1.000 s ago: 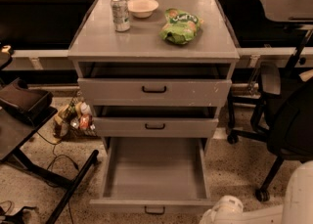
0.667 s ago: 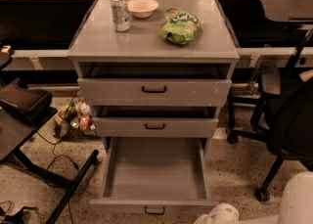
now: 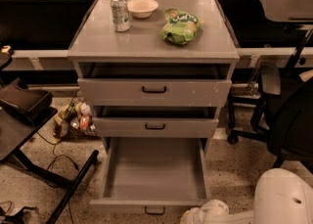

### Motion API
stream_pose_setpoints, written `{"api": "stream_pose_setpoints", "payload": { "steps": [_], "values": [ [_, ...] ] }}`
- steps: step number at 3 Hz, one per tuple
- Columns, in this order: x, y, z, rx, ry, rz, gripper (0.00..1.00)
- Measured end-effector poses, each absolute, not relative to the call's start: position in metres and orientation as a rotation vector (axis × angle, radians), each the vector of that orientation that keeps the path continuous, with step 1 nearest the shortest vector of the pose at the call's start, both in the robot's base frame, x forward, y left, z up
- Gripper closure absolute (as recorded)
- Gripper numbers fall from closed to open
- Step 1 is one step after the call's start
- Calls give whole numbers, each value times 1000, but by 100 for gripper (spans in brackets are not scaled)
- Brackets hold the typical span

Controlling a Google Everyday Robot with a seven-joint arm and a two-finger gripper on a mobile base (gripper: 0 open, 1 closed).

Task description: Close bottom drawer

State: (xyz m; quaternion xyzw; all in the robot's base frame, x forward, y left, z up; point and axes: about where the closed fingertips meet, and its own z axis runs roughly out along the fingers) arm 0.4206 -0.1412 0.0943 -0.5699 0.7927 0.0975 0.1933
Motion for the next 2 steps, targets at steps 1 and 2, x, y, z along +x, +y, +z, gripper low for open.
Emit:
{"api": "stream_pose_setpoints", "payload": {
  "steps": [1, 2],
  "values": [
    [448, -138, 95, -1572, 2174, 242, 100],
    [447, -138, 95, -1571, 2173, 242, 100]
  ]
}}
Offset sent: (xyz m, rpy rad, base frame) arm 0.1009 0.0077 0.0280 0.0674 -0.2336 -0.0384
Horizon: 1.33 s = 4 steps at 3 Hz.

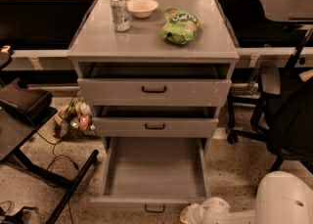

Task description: Close bottom drawer

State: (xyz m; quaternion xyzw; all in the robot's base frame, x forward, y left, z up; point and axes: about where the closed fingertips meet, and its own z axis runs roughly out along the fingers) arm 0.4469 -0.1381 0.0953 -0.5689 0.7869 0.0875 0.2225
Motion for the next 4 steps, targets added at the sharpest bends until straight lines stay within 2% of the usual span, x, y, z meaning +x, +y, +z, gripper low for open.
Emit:
{"api": "stream_pose_setpoints", "payload": {
  "steps": [4],
  "values": [
    [489, -149, 135, -1433, 2073, 184, 100]
  ]
}}
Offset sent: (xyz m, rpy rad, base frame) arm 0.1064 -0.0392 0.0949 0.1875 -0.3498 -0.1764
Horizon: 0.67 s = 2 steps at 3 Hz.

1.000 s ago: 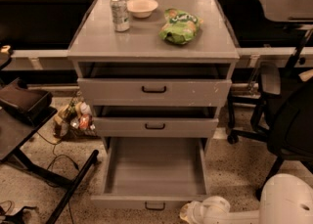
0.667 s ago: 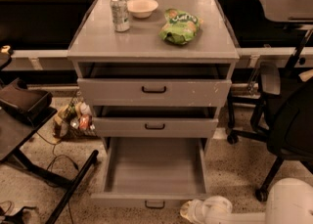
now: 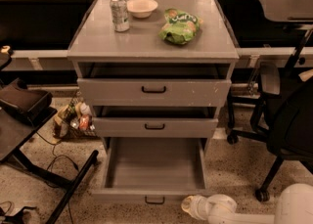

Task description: Close bottom drawer

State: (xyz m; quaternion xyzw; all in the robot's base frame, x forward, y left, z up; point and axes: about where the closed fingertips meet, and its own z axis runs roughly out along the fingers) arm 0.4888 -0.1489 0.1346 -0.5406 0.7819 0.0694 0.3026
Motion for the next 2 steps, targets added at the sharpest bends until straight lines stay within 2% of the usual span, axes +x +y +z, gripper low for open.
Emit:
{"api": "stream_pose_setpoints", "payload": {
  "steps": [2],
  "values": [
    [500, -141, 125, -1433, 2046, 206, 100]
  ]
}}
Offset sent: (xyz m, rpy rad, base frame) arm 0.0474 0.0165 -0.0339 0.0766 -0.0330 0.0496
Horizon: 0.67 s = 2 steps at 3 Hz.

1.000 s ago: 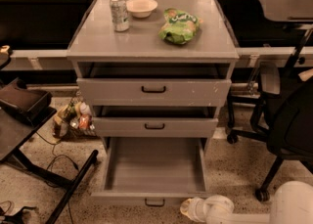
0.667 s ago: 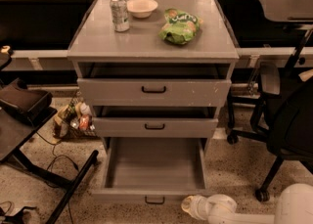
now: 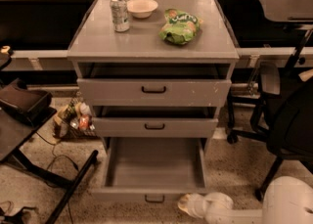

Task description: Close bottom drawer

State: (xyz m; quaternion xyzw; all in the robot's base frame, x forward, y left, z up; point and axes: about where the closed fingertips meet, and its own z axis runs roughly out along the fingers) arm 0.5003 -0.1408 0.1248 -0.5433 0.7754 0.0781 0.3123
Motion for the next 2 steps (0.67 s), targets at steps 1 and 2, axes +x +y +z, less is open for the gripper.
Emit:
{"api": "stream_pose_setpoints", "payload": {
  "steps": [1, 2],
  "values": [
    [499, -141, 125, -1433, 2046, 206, 100],
    [514, -135, 125, -1444, 2012, 207, 100]
  ]
}}
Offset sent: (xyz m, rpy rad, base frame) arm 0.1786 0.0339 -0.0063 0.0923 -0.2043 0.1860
